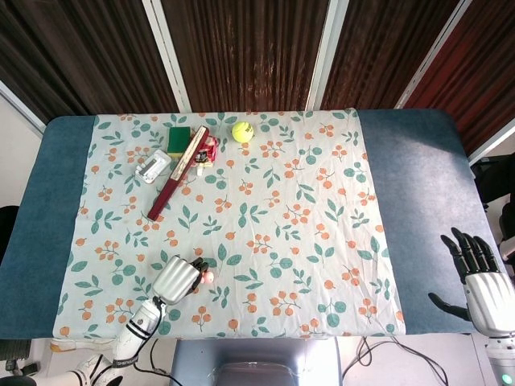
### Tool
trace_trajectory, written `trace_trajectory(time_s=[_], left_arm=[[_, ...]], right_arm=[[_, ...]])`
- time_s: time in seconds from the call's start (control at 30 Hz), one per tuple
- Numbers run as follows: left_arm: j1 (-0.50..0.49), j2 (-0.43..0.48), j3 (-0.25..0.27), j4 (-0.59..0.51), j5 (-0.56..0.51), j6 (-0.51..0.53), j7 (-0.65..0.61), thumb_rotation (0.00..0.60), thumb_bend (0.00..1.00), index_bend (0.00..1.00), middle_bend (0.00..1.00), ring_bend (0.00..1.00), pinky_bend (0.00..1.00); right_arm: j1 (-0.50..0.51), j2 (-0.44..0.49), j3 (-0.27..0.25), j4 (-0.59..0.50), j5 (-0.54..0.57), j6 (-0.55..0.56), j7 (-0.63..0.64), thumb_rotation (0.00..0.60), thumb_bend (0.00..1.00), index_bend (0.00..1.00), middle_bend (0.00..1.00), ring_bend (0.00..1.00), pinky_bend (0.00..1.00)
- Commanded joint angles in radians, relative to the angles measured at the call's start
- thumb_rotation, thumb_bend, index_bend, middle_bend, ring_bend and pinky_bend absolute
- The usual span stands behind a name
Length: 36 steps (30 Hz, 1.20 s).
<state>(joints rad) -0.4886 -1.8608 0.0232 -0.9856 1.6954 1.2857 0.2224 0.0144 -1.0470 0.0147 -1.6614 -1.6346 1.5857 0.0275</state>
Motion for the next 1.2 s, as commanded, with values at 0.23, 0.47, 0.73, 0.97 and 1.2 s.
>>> trace_trajectory(time_s=[0.23, 0.47, 0.73, 0.97, 1.2], left_arm=[[0.002, 0.029, 0.021, -0.029, -0.006, -0.019, 0.006, 0.600, 0.53, 0.57, 0.69, 1.00, 1.00], [-0.001, 0.079, 0.033, -0.115, -0.005, -0.028, -0.001, 0.600, 0.43, 0.25, 0.33, 1.00, 1.00], [0.004, 0.119, 0.038, -0.191, -0.023, -0.052, 0.037, 0.600, 0.38, 0.21, 0.26, 1.00, 1.00], [0.005, 0.132, 0.034, -0.206, -0.037, -0.068, 0.084, 0.600, 0.38, 0.27, 0.29, 1.00, 1.00], [0.005, 0.122, 0.028, -0.183, -0.044, -0.071, 0.095, 0.600, 0.38, 0.47, 0.52, 1.00, 1.00]], right_arm=[[-0.001, -0.001, 0.000, -0.001, -0.002, 0.000, -0.003, 0.600, 0.22, 0.00, 0.00, 0.00, 0.00], [0.000, -0.003, 0.000, -0.002, -0.003, -0.001, -0.007, 0.600, 0.22, 0.00, 0.00, 0.00, 0.00], [-0.001, -0.004, -0.001, -0.003, -0.005, 0.000, -0.012, 0.600, 0.22, 0.00, 0.00, 0.00, 0.00], [-0.001, -0.004, -0.001, -0.002, -0.007, 0.000, -0.010, 0.600, 0.22, 0.00, 0.00, 0.00, 0.00], [-0.002, -0.004, -0.001, -0.002, -0.006, 0.000, -0.010, 0.600, 0.22, 0.00, 0.00, 0.00, 0.00]])
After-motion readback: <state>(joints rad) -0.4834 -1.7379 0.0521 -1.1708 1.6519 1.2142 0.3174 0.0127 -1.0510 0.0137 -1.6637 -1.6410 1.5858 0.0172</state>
